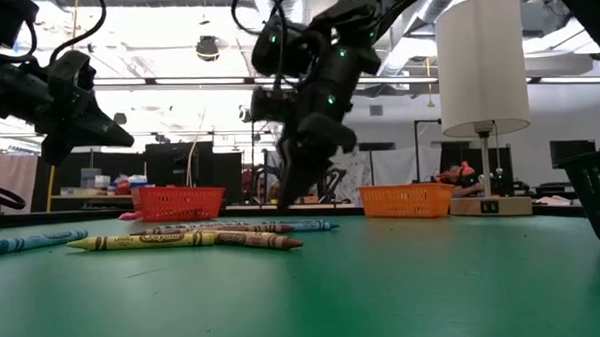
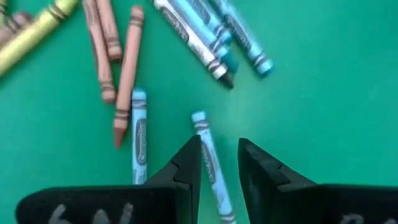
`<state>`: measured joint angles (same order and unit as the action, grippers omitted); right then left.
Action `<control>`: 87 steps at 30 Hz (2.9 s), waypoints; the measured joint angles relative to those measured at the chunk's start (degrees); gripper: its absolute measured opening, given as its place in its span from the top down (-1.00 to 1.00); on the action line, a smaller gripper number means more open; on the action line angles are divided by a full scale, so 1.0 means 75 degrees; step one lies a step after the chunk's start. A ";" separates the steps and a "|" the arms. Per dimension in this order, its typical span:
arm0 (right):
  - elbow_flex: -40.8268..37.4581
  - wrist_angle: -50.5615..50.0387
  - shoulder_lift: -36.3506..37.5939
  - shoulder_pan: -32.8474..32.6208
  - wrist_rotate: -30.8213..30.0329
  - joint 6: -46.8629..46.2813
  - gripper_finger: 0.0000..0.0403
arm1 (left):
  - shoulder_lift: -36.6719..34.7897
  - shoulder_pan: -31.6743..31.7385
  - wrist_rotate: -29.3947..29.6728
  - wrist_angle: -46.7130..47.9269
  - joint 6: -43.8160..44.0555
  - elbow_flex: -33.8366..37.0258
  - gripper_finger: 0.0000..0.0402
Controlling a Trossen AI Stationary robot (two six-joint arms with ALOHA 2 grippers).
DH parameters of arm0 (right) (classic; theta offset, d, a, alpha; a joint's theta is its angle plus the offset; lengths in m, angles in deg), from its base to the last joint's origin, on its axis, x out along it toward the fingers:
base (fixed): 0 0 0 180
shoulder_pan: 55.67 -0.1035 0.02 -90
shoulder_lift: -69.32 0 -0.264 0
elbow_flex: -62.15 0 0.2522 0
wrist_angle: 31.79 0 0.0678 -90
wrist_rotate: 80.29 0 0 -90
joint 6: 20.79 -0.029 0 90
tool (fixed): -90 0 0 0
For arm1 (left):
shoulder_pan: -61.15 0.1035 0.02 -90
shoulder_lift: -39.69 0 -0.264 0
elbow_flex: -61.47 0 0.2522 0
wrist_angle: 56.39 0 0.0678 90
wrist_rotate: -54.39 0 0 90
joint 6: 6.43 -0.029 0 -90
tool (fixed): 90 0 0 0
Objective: Sort crayons
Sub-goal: Put the blue crayon into the orange bin
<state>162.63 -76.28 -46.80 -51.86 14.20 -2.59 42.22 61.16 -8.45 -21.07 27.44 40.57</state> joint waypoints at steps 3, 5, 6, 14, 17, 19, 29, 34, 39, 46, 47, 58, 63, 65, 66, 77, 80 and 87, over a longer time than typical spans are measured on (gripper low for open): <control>-0.0023 -0.0183 -0.0183 -0.0003 0.0001 -0.0003 0.49 | 0.0062 0.0000 -0.0003 -0.0009 0.0005 0.0000 1.00; -0.0023 -0.0199 -0.0211 -0.0003 0.0004 0.0022 0.49 | 0.0062 -0.0003 0.0000 -0.0026 0.0007 0.0000 1.00; -0.0023 -0.0262 -0.0211 -0.0003 0.0004 0.0045 0.49 | 0.0061 -0.0003 0.0000 -0.0039 0.0008 0.0000 1.00; 0.0009 -0.0435 -0.0395 -0.0003 -0.0014 0.0104 0.57 | 0.0063 -0.0003 0.0000 -0.0028 0.0016 0.0000 1.00; 0.0009 -0.0560 -0.0398 -0.0003 -0.0037 0.0107 0.68 | 0.0063 -0.0003 0.0000 -0.0023 0.0024 0.0000 1.00; 0.0009 -0.0580 -0.0398 -0.0003 -0.0046 0.0099 0.77 | 0.0063 -0.0003 0.0000 -0.0029 0.0026 0.0000 1.00; -0.0002 -0.0533 -0.0378 -0.0003 -0.0040 -0.0873 0.98 | 0.0063 -0.0003 0.0000 -0.0026 0.0026 0.0000 1.00; -0.0044 -0.0485 -0.0132 0.0120 -0.0006 -0.1357 0.98 | 0.0063 -0.0003 0.0000 -0.0024 0.0026 0.0000 1.00; -0.0041 -0.0524 0.0337 0.0385 -0.0126 -0.1744 0.98 | 0.0063 -0.0003 0.0000 -0.0026 0.0026 0.0000 1.00; -0.0026 -0.0897 0.1220 0.0831 -0.1374 -0.2359 0.99 | 0.0063 -0.0006 -0.0006 -0.0026 0.0029 0.0000 1.00; -0.0023 -0.1039 0.1331 0.0917 -0.1674 -0.2504 0.99 | 0.0063 -0.0006 -0.0003 -0.0026 0.0029 0.0000 1.00; -0.0023 -0.3499 0.2164 0.1927 -0.3258 -0.4419 0.99 | 0.0063 -0.0006 0.0021 -0.0026 0.0029 0.0000 1.00; -0.0021 -0.4206 0.2055 0.2368 -0.3741 -0.4712 0.99 | 0.0063 -0.0006 0.0044 -0.0026 0.0029 0.0000 1.00; -0.0026 -0.4201 0.1957 0.2515 -0.3890 -0.4710 0.99 | 0.0063 -0.0006 0.0047 -0.0026 0.0029 0.0000 1.00; -0.0026 -0.4214 0.1940 0.2577 -0.3925 -0.4710 0.99 | 0.0062 -0.0006 0.0047 -0.0026 0.0029 0.0000 1.00; -0.0023 -0.4177 0.1675 0.3271 -0.4007 -0.4829 0.99 | 0.0061 -0.0006 0.0051 -0.0026 0.0029 0.0000 1.00; -0.0012 -0.4091 0.1581 0.3329 -0.3984 -0.4849 0.98 | 0.0061 -0.0006 0.0061 -0.0029 0.0029 0.0000 1.00; -0.0015 -0.4029 0.1467 0.3454 -0.3932 -0.4887 0.95 | 0.0063 -0.0006 0.0070 -0.0029 0.0029 0.0000 1.00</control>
<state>162.52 -106.50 -35.80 -25.95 -15.29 -39.24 42.70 61.12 -7.92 -21.29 27.66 40.57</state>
